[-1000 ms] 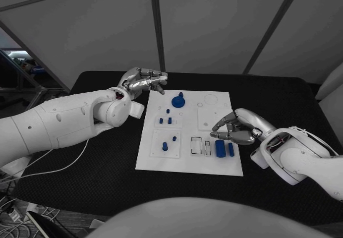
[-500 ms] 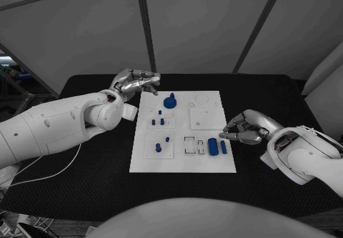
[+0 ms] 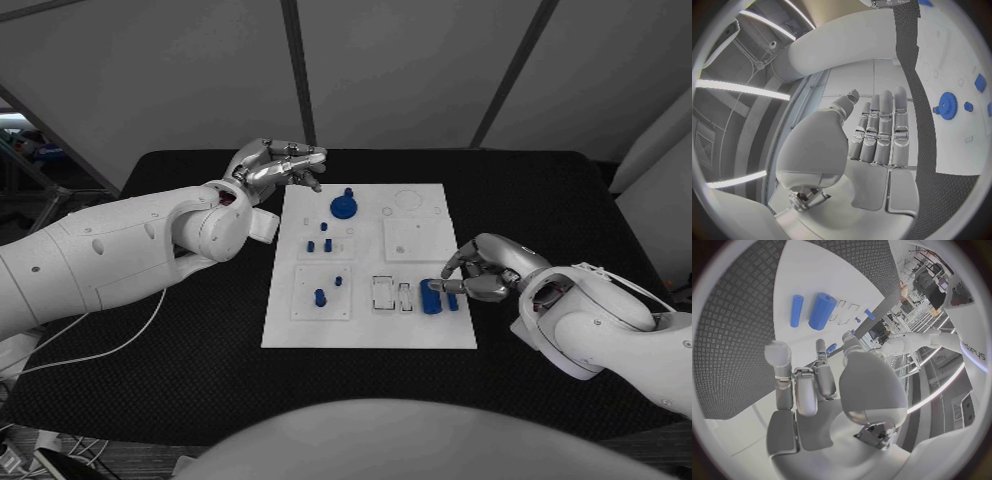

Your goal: Assemble the parts on the task board

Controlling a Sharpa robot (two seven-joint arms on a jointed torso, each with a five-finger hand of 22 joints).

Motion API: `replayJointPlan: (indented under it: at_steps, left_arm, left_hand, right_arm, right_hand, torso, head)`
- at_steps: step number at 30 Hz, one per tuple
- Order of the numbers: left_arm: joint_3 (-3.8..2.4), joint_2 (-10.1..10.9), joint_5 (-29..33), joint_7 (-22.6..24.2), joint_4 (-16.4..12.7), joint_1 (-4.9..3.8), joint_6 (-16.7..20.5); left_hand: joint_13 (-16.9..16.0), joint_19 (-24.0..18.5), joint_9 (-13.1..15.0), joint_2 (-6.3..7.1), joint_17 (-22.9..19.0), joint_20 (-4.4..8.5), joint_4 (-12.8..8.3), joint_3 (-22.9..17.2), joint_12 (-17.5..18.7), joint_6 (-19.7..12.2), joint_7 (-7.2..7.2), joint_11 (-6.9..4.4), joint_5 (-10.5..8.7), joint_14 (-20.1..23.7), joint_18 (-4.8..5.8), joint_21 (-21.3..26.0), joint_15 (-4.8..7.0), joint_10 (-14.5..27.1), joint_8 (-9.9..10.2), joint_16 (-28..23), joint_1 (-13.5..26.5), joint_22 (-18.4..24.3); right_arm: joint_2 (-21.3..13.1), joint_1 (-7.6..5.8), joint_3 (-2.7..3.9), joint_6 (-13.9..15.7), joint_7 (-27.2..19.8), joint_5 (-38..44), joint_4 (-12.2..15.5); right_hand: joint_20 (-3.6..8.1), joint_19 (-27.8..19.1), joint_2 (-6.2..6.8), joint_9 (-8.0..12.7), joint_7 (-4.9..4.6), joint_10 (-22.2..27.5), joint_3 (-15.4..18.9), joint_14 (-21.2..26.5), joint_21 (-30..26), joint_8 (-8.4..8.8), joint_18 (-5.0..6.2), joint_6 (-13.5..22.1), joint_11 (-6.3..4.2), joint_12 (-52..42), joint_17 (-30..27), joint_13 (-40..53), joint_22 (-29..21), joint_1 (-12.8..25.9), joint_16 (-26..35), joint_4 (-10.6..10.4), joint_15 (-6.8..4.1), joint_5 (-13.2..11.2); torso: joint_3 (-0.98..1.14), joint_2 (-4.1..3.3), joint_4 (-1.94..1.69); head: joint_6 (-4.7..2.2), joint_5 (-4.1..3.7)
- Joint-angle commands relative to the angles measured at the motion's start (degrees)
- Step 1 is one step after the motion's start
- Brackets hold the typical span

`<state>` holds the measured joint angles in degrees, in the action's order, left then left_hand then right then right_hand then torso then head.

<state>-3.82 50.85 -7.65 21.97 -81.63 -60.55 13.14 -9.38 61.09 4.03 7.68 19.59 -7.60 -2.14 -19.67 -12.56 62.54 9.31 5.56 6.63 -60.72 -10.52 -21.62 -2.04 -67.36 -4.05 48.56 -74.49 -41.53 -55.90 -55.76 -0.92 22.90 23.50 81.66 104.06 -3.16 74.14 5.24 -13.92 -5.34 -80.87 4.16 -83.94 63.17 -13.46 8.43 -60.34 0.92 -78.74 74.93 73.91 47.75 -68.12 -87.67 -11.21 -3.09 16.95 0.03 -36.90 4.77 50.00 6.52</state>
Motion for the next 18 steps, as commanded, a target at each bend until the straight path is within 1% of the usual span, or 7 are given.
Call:
replayJointPlan:
  at_steps: [1, 3, 7, 12, 15, 18]
  left_arm:
    - [-0.05, 0.00, 0.70, 0.95, -0.11, -0.09, -1.05]
    - [-0.05, 0.01, 0.72, 0.96, -0.10, -0.09, -1.06]
    - [-0.05, 0.01, 0.73, 0.96, -0.08, -0.09, -1.13]
    - [-0.05, -0.02, 0.73, 0.96, -0.01, -0.09, -1.23]
    - [-0.05, -0.07, 0.74, 0.95, 0.05, -0.08, -1.29]
    - [-0.05, -0.03, 0.74, 0.92, 0.04, -0.08, -1.34]
  left_hand:
    - [-0.05, -0.14, 0.06, -0.03, -0.08, -0.43, 0.15, 0.36, 0.29, -0.31, -0.09, -0.07, -0.14, 0.34, 0.18, 0.40, 0.01, 0.33, 0.05, -0.29, 0.52, 0.08]
    - [-0.05, -0.14, 0.06, -0.03, -0.08, -0.43, 0.15, 0.36, 0.29, -0.31, -0.09, -0.07, -0.14, 0.34, 0.18, 0.40, 0.01, 0.33, 0.05, -0.29, 0.52, 0.08]
    - [-0.05, -0.14, 0.06, -0.03, -0.08, -0.43, 0.15, 0.36, 0.29, -0.31, -0.09, -0.07, -0.14, 0.34, 0.18, 0.40, 0.01, 0.33, 0.05, -0.29, 0.52, 0.08]
    - [-0.05, -0.14, 0.06, -0.03, -0.08, -0.43, 0.15, 0.36, 0.29, -0.31, -0.09, -0.07, -0.14, 0.34, 0.18, 0.40, 0.01, 0.33, 0.05, -0.29, 0.52, 0.08]
    - [-0.05, -0.15, 0.06, -0.04, -0.08, -0.45, 0.17, 0.39, 0.30, -0.32, -0.08, -0.06, -0.13, 0.35, 0.18, 0.45, 0.00, 0.37, 0.05, -0.30, 0.54, 0.12]
    - [-0.05, -0.15, 0.06, -0.04, -0.08, -0.45, 0.17, 0.39, 0.30, -0.32, -0.08, -0.06, -0.13, 0.35, 0.18, 0.45, 0.00, 0.37, 0.05, -0.30, 0.54, 0.12]
  right_arm:
    - [0.61, 0.30, -0.01, -1.56, 2.61, 2.35, -0.31]
    - [0.88, 0.47, -0.01, -1.78, 2.94, 2.57, -0.46]
    - [1.20, 0.65, -0.02, -2.29, 3.81, 3.19, -0.69]
    - [1.52, 0.84, -0.03, -2.96, 5.12, 4.80, -0.82]
    - [1.69, 0.96, -0.03, -3.36, 5.87, 5.67, -0.86]
    - [1.90, 1.04, -0.04, -3.77, 6.47, 6.45, -0.97]
  right_hand:
    - [0.08, -0.17, -0.08, -0.52, 0.01, 0.50, 0.89, -4.99, 0.22, -0.54, -0.73, 0.38, -0.02, 0.40, 10.40, 0.16, -0.09, 0.36, -0.33, -0.46, 0.07, 0.13]
    - [0.09, -0.17, -0.12, -0.84, 0.05, 0.52, 1.26, -4.99, 0.26, -0.81, -0.73, 0.45, -0.04, 0.44, 10.40, 0.21, -0.03, 0.27, -0.33, -0.84, 0.06, 0.18]
    - [0.12, -0.25, -0.10, -1.83, 0.17, 0.59, 2.31, -4.99, 0.24, -1.65, -0.71, 0.63, -0.14, 0.56, 10.41, 0.31, -0.08, 0.09, -0.32, -2.01, -0.02, 0.34]
    - [0.18, -0.35, 0.21, -3.07, 0.29, 0.72, 3.54, -4.96, 0.19, -2.59, -0.69, 1.04, -0.23, 0.82, 10.32, 0.32, -0.16, -0.09, -0.27, -3.64, -0.09, 0.42]
    - [0.22, -0.40, 0.46, -3.92, 0.35, 0.80, 4.26, -4.95, 0.15, -3.21, -0.68, 1.36, -0.29, 1.01, 10.29, 0.31, -0.22, -0.14, -0.25, -4.94, -0.13, 0.43]
    - [0.23, -0.44, 0.62, -4.28, 0.37, 0.85, 4.56, -4.94, 0.11, -3.45, -0.67, 1.51, -0.30, 1.12, 10.22, 0.27, -0.28, -0.09, -0.21, -5.32, -0.14, 0.34]
  torso:
    - [-0.02, -0.01, 0.00]
    - [-0.02, -0.04, 0.00]
    - [0.01, 0.00, -0.03]
    - [0.01, 0.01, 0.07]
    - [-0.03, 0.04, 0.01]
    - [-0.01, -0.04, -0.04]
  head:
    - [0.00, -0.02]
    - [0.00, 0.09]
    - [0.00, 0.01]
    - [0.00, 0.11]
    - [0.00, 0.12]
    - [0.00, 0.19]
